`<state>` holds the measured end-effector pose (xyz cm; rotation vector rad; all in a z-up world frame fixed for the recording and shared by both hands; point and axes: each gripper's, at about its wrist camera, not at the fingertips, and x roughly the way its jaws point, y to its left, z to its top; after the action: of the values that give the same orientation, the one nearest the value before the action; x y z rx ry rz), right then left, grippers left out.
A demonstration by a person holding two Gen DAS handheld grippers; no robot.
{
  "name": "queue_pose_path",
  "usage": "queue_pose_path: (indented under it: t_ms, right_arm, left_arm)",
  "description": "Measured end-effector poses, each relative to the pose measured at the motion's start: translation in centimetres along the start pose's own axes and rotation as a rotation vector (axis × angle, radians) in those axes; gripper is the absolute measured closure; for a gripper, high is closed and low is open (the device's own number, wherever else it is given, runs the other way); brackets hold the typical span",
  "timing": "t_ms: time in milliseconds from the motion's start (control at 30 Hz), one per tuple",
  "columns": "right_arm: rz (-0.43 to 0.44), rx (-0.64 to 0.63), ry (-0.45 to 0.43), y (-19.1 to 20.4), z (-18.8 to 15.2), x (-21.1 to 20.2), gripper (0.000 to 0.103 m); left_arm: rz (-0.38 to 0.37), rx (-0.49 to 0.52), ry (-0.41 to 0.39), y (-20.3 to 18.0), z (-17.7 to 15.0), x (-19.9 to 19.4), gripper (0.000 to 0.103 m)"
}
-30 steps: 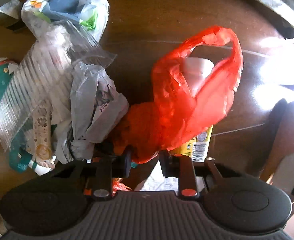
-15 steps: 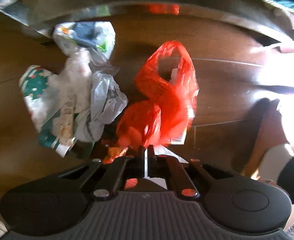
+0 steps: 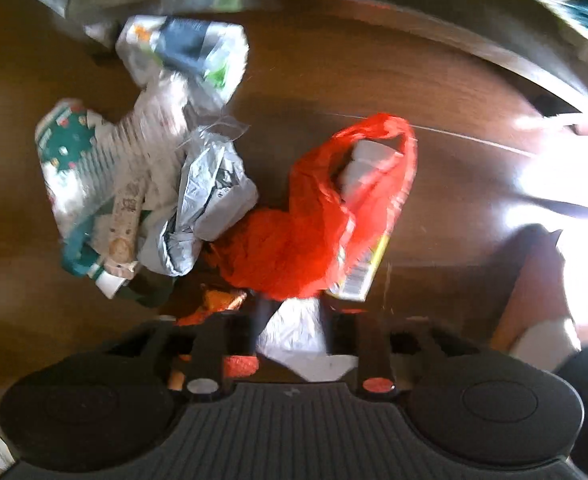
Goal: Collect trash
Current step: 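Lift the red plastic bag with the left tool while the right tool holds the snack bag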
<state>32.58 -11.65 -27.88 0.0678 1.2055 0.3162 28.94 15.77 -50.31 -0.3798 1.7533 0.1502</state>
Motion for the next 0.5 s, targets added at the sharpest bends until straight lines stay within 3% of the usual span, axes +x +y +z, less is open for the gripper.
queue_pose_path:
  t_ms: [33,67,267,400,500]
  right_arm:
    - [0.003,0.005,0.004,0.0,0.2,0.2,0.089]
    - [0.002,0.004,0.011,0.0,0.4,0.4,0.089]
    - [0.025,0.031,0.077,0.2,0.7,2.2,0.089]
    - [0.042,0.028,0.093,0.9,0.7,2.8,0.089]
    - [0.038,0.02,0.1,1.3,0.8,3.0,0.089]
  left_arm:
    - [0.011,-0.013,0.002,0.2,0.4,0.8,0.046]
    - [0.023,-0.015,0.002,0.4,0.9,1.6,0.043]
    - [0.108,0.041,0.059,1.6,2.6,6.1,0.043]
    - [0.072,0.062,0.06,1.6,2.3,7.4,0.044]
    - [0.08,0.105,0.063,0.4,1.7,8.4,0.051]
